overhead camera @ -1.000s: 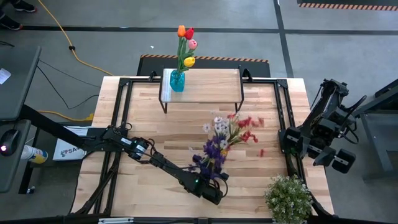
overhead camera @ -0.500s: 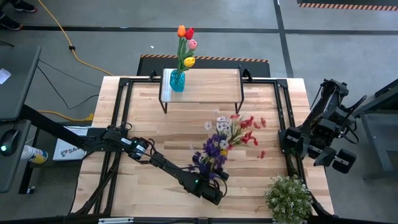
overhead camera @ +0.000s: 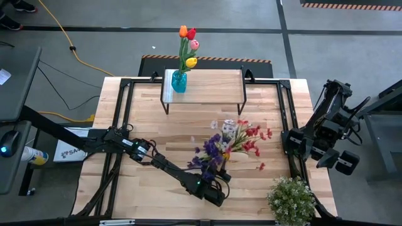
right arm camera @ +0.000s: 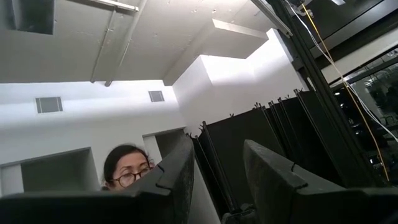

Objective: Pick and place flowers into a vace then onto a shelf
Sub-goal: Put the yellow flower vase on the shelf

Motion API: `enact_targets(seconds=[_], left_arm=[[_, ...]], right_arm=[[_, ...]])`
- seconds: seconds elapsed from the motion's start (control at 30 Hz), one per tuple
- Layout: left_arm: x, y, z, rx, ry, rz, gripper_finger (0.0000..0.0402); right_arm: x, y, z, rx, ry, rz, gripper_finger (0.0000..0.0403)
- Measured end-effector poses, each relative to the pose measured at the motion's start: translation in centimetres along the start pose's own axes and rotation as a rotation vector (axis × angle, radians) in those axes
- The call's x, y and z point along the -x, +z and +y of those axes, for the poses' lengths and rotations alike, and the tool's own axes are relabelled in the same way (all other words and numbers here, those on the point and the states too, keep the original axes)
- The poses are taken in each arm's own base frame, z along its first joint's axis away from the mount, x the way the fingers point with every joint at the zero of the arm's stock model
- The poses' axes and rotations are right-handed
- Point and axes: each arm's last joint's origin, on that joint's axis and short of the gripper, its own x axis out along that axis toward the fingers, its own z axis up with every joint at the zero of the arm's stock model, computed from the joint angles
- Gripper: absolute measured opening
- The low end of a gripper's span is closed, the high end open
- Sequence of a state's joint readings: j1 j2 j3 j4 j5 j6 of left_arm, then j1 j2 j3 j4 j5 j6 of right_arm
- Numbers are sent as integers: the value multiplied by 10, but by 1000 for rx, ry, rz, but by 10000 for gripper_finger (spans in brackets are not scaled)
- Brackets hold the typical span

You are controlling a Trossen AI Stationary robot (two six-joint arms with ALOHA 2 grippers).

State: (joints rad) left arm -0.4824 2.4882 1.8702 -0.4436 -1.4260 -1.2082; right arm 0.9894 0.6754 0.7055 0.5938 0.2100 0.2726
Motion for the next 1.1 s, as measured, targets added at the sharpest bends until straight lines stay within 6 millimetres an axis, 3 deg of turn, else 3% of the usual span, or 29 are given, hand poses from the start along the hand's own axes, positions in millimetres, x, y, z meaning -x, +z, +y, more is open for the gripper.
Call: enact_targets(seconds=[0.53,0.87,1.1], left_arm=[[-1,3,-1,-29,-3,9,316],[-23,22,-15,-121,-52,120,310],[-26,26,-17,-133,-50,119,310]], right_arm=[[0,0,0,4,-1,3,130],[0,0,-1,5,-19,2,130],[0,-1,-1,3,-18,3,130]])
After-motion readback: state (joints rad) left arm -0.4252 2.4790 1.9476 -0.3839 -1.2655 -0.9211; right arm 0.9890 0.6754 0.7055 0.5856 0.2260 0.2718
